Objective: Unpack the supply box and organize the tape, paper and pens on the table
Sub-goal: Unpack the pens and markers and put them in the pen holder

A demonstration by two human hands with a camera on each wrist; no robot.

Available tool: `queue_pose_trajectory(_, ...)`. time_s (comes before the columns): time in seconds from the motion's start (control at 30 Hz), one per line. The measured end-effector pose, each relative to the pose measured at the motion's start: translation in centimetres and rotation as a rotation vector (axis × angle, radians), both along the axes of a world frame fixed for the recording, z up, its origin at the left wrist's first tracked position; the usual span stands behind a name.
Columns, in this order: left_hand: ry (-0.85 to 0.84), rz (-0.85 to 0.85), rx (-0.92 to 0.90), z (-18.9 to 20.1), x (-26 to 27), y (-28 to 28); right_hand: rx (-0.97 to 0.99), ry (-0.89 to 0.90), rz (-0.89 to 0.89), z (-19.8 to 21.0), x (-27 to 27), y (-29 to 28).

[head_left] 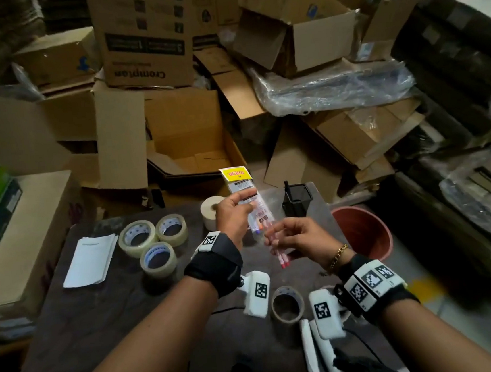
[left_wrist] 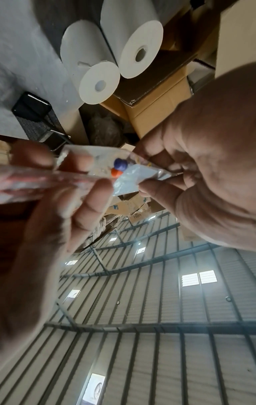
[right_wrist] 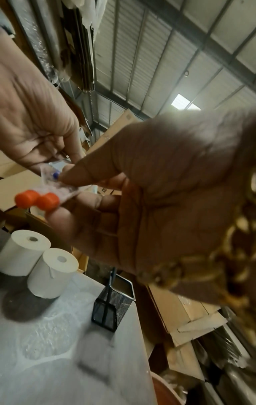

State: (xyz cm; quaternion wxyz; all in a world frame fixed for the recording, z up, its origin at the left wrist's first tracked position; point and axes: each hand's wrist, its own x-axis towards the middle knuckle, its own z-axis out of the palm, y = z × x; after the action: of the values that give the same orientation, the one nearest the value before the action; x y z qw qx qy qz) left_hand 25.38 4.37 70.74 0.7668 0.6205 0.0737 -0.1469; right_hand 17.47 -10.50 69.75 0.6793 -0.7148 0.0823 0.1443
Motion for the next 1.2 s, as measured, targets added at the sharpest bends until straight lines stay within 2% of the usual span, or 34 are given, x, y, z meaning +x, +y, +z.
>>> queue_pose_trajectory(0.2, -0.002, 0.011, 0.092, -1.5, 0.5, -4.7, -0.046, 0.022, 0.038, -1.8, 2.8, -4.8)
queue_pose_trajectory(0.37, 0.007, 0.125, 0.155, -3.6, 2.9, -5.3, -0.138, 0.178, 0.231, -4.5, 2.8, -9.4)
queue_pose_trajectory(0.43, 0.023, 0.108, 0.182, -4.6, 3.3, -5.2, -0.172, 0.171, 0.168, -5.4, 4.3, -12.0)
queue_pose_trajectory(0.6, 0.074, 0.031, 0.255, -7.5, 2.5, -6.4, -0.158, -0.008, -0.252, -7.4, 12.6, -16.9)
queue_pose_trajectory(0.7, 0.077, -0.010, 0.308, -8.3, 2.4, -7.5, -0.170, -0.051, -0.362, -8.8, 17.3, -17.7)
queue_pose_trajectory(0.9, 0.095, -0.046, 0.324, -8.4, 2.4, -8.8, -0.224, -0.060, -0.403, -11.4, 20.9, -16.8)
queue_pose_trajectory(1.0, 0.125, -0.044, 0.323, -8.7, 2.3, -8.8, -0.305, -0.058, -0.380, -13.2, 20.8, -17.0)
queue_pose_trajectory(1.2, 0.178, -0.019, 0.327, -9.0, 2.5, -9.0, -0.381, -0.011, -0.337, -13.9, 18.4, -19.1)
